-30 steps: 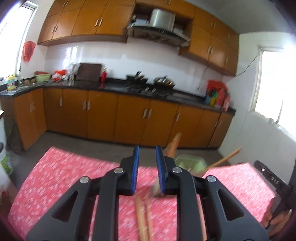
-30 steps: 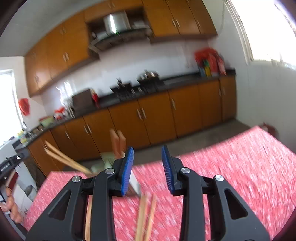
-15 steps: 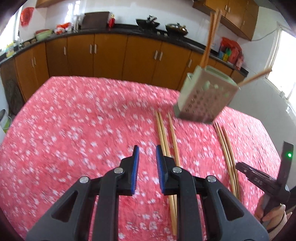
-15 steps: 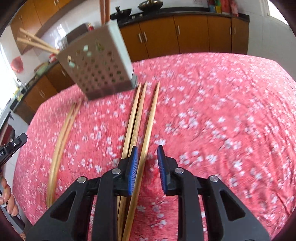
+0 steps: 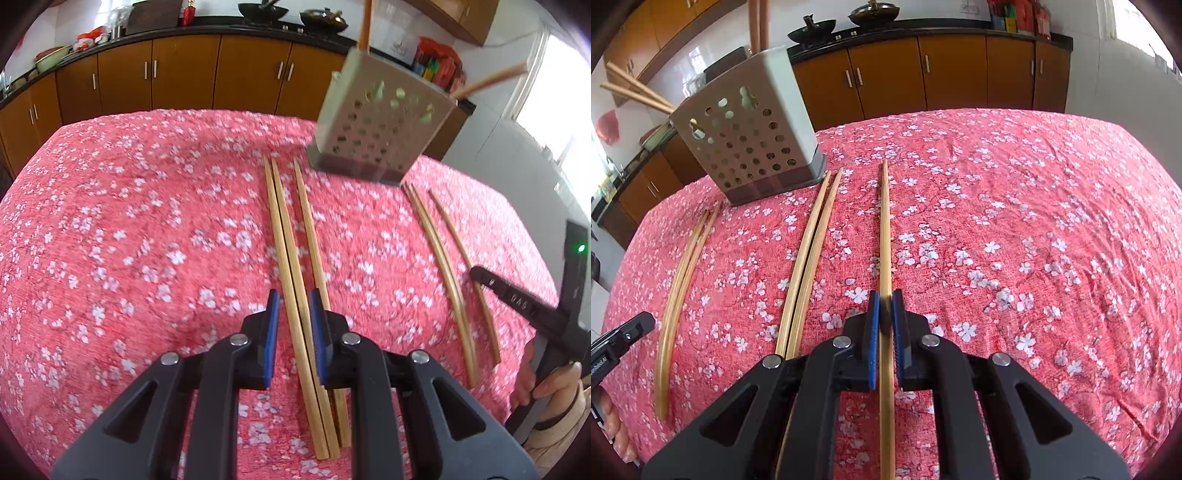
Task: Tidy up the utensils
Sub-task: 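Close the right tool on a chopstick while the left tool grasps another, then hold the grasped chopsticks on the table with both tools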
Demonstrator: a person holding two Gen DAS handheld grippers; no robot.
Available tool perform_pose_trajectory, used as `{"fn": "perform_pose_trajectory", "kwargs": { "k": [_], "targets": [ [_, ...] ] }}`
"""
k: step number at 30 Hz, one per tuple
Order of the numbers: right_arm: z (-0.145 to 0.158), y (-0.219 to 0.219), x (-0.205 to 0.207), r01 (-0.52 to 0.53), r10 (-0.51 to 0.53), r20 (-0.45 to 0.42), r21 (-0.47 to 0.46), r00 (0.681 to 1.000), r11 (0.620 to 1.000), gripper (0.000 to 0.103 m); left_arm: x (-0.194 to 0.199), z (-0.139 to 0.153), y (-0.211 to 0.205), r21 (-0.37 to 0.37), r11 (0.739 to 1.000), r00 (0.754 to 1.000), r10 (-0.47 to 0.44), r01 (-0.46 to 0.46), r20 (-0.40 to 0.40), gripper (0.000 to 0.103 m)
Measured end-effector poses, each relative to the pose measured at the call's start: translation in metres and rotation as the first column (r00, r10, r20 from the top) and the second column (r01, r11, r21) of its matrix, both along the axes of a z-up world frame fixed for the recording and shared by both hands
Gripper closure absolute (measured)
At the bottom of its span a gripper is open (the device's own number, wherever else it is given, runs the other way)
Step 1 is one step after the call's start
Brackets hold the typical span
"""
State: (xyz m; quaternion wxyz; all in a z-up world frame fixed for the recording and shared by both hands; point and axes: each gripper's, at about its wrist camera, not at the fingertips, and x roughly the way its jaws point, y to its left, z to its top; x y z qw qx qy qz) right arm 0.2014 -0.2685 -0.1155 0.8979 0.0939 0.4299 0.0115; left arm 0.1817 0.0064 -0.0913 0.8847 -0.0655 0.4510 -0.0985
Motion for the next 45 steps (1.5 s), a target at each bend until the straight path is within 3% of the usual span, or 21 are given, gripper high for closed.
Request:
{"fn": "perform_pose_trajectory", "kwargs": {
  "k": [16, 19, 23, 28, 34, 40, 45],
  "targets": [
    [0.002, 0.005, -0.001, -0.029, 0.030, 0.002, -0.045, 1.000, 0.999, 0.095, -0.004, -0.013, -0.011, 0.140, 0.990, 1.000, 0.003, -0.004, 0.011, 0.087],
    [0.002, 0.006, -0.004, -0.037, 0.037, 0.000, -0.036, 0.999, 0.999, 0.095, -0.002, -0.014, -0.008, 0.141, 0.990, 1.000, 0.021, -0.023, 0.014, 0.094],
    [0.001, 0.006, -0.005, -0.050, 0.051, 0.013, -0.057, 0.999, 0.997, 0.095, 0.013, -0.014, 0.009, 0.148, 0.985, 0.996, 0.083, -0.084, 0.012, 0.095],
    [0.000, -0.004, 0.009, -0.025, 0.027, 0.021, -0.080, 0.999, 0.996, 0.095, 0.031, -0.013, 0.038, 0.128, 0.979, 0.987, 0.161, -0.161, 0.013, 0.095],
    [-0.003, -0.012, 0.018, -0.008, 0.010, 0.024, -0.069, 1.000, 0.998, 0.095, 0.033, -0.015, 0.050, 0.103, 0.981, 0.986, 0.161, -0.165, 0.050, 0.094],
    [-0.003, -0.010, 0.018, -0.008, 0.010, 0.024, -0.082, 1.000, 0.997, 0.094, 0.029, -0.015, 0.057, 0.041, 0.984, 0.984, 0.172, -0.174, 0.043, 0.094],
    [-0.003, -0.012, 0.018, -0.006, 0.007, 0.025, -0.058, 1.000, 0.998, 0.094, 0.027, -0.014, 0.058, 0.035, 0.984, 0.984, 0.175, -0.177, 0.042, 0.094]
  ]
}}
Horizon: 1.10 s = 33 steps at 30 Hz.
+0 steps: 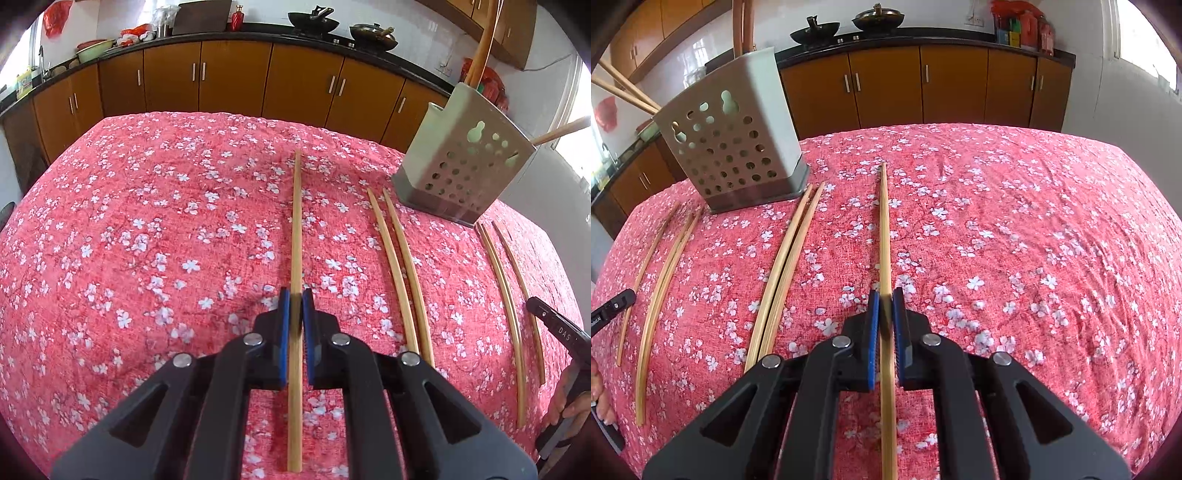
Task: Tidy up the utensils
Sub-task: 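Hold the grasped chopsticks on the table with both tools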
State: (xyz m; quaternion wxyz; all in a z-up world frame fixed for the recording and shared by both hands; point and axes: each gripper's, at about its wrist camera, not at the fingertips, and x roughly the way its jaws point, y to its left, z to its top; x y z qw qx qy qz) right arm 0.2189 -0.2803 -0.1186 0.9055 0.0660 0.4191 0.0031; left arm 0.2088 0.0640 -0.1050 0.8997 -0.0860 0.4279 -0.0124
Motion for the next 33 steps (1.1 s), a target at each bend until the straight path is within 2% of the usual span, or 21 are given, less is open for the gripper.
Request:
{"fn": "perform_pose_trajectory", "kwargs": {
  "k": [33],
  "targets": [
    [0.0003, 0.0003, -0.0010, 0.005, -0.005, -0.002, 0.003, 1.000, 1.000, 0.094, 0.0005, 0.0021, 0.0025, -0.023, 1.000, 1.000, 0.007, -0.007, -0.001, 0.094]
  ]
}}
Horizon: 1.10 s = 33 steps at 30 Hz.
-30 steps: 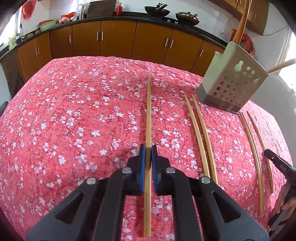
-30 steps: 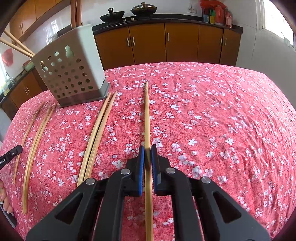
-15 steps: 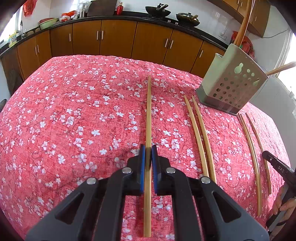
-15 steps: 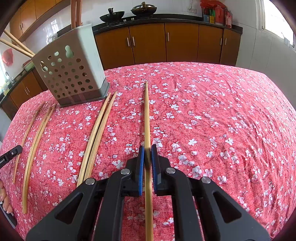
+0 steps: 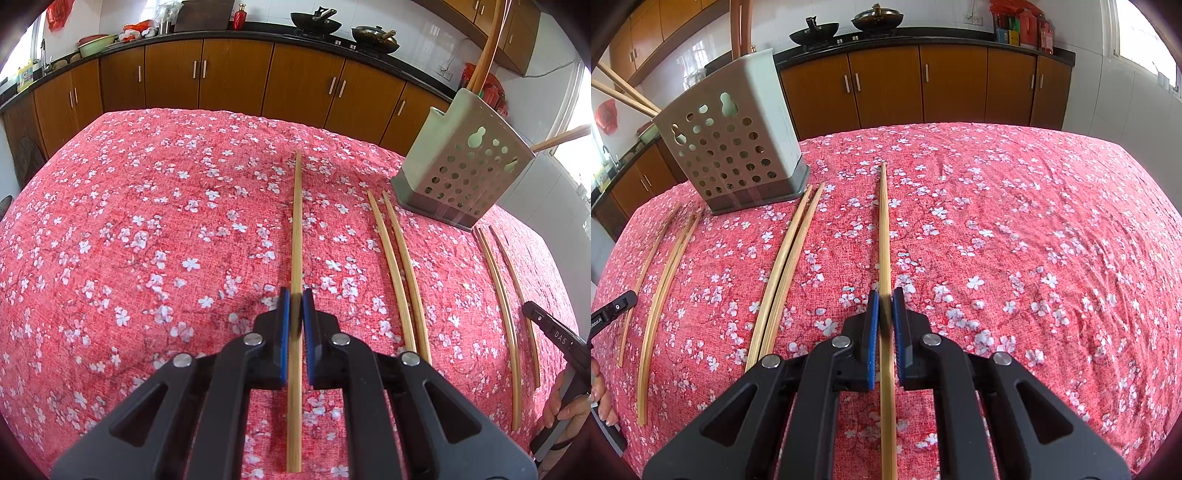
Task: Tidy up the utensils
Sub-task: 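Hold the grasped chopsticks on the table with both tools, then lift both held chopsticks upright and carry them over the metal holder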
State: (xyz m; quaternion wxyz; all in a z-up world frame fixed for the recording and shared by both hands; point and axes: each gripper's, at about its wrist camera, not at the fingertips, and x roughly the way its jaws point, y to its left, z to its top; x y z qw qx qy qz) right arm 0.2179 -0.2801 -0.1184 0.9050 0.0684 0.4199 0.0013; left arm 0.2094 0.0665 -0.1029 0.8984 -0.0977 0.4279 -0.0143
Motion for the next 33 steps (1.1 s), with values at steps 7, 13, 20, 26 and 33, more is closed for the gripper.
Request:
{"fn": "perform_pose_trajectory", "kwargs": {
  "k": [7, 13, 20, 26, 33],
  "targets": [
    [0.000, 0.000, 0.000, 0.001, -0.001, 0.000, 0.001, 1.000, 1.000, 0.094, 0.000, 0.000, 0.001, -0.001, 1.000, 1.000, 0.000, 0.000, 0.000, 0.094],
    [0.000, -0.001, 0.000, 0.001, -0.001, 0.000, 0.004, 1.000, 1.000, 0.094, 0.000, 0.000, 0.001, -0.002, 1.000, 1.000, -0.001, 0.001, 0.000, 0.094],
    [0.000, 0.000, 0.000, 0.000, 0.000, -0.002, -0.009, 1.000, 1.000, 0.094, 0.001, 0.001, -0.002, 0.026, 1.000, 1.000, -0.005, 0.005, -0.002, 0.094],
    [0.002, 0.008, -0.015, -0.010, 0.009, -0.010, -0.039, 1.000, 0.999, 0.094, -0.013, 0.001, -0.013, 0.085, 0.996, 0.999, -0.038, 0.039, -0.010, 0.093],
    [0.002, 0.013, -0.033, -0.013, 0.012, -0.005, -0.030, 1.000, 0.999, 0.094, -0.027, -0.001, -0.025, 0.130, 0.989, 0.998, -0.063, 0.064, -0.015, 0.094]
  ]
}}
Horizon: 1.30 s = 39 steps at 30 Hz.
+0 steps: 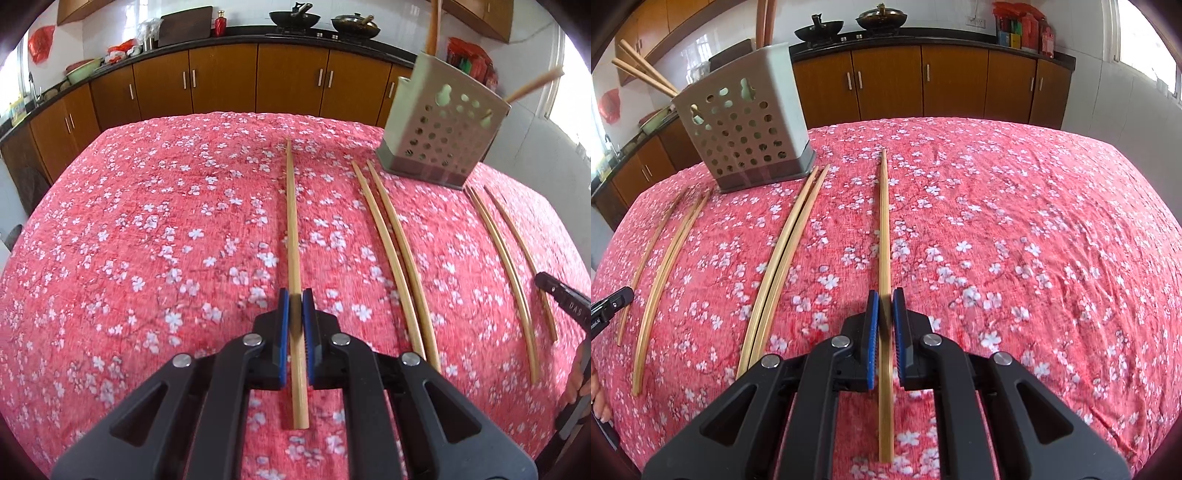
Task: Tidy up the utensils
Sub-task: 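Lift both held chopsticks upright and carry them over the metal holder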
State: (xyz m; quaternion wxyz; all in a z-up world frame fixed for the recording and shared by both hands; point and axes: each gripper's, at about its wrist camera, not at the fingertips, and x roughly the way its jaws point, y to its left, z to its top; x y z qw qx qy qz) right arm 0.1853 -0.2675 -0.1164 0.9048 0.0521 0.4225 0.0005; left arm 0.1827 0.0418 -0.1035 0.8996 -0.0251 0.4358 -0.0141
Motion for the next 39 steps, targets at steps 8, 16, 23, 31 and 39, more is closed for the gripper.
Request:
{"fn": "perform_pose_trajectory", "kwargs": {
  "k": [8, 16, 23, 31, 39],
  "targets": [
    [0.019, -0.015, -0.004, 0.014, -0.016, 0.059, 0.035, 0.998, 0.999, 0.095, -0.002, 0.014, 0.005, -0.014, 1.000, 1.000, 0.004, -0.004, 0.031, 0.095],
    [0.071, -0.028, -0.020, 0.037, -0.050, 0.230, 0.060, 0.972, 0.998, 0.095, -0.011, 0.075, 0.008, -0.058, 0.998, 0.979, 0.017, -0.005, 0.201, 0.095],
    [0.098, -0.038, -0.022, 0.048, -0.071, 0.326, 0.078, 0.943, 0.996, 0.095, -0.018, 0.119, 0.016, -0.102, 0.995, 0.946, 0.049, -0.017, 0.320, 0.095],
    [0.110, -0.037, -0.022, 0.045, -0.068, 0.357, 0.071, 0.932, 0.996, 0.095, -0.019, 0.143, 0.017, -0.092, 0.996, 0.927, 0.036, -0.001, 0.372, 0.095],
    [0.149, -0.028, -0.021, -0.009, -0.034, 0.434, 0.096, 0.900, 0.995, 0.095, -0.015, 0.174, 0.009, -0.088, 0.995, 0.903, 0.000, 0.041, 0.429, 0.095]
  ]
}}
